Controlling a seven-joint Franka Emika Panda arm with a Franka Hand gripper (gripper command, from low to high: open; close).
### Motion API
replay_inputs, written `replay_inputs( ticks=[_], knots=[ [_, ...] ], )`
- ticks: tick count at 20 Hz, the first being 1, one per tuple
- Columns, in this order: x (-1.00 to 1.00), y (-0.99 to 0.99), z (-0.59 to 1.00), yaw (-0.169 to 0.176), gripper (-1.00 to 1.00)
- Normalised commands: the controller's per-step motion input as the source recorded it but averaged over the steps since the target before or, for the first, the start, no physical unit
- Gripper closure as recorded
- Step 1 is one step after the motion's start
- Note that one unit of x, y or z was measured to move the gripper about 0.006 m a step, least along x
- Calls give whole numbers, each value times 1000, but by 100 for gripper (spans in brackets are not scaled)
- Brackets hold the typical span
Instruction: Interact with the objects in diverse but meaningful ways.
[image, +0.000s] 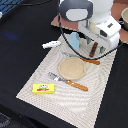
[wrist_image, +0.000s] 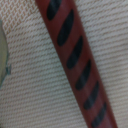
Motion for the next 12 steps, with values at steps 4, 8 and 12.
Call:
replay_inputs(
  ticks=[4,8,12],
  knots=[
    [329,45,-100,63,100],
    [316,19,-45,66,100],
    [276,2,112,85,100]
  ],
)
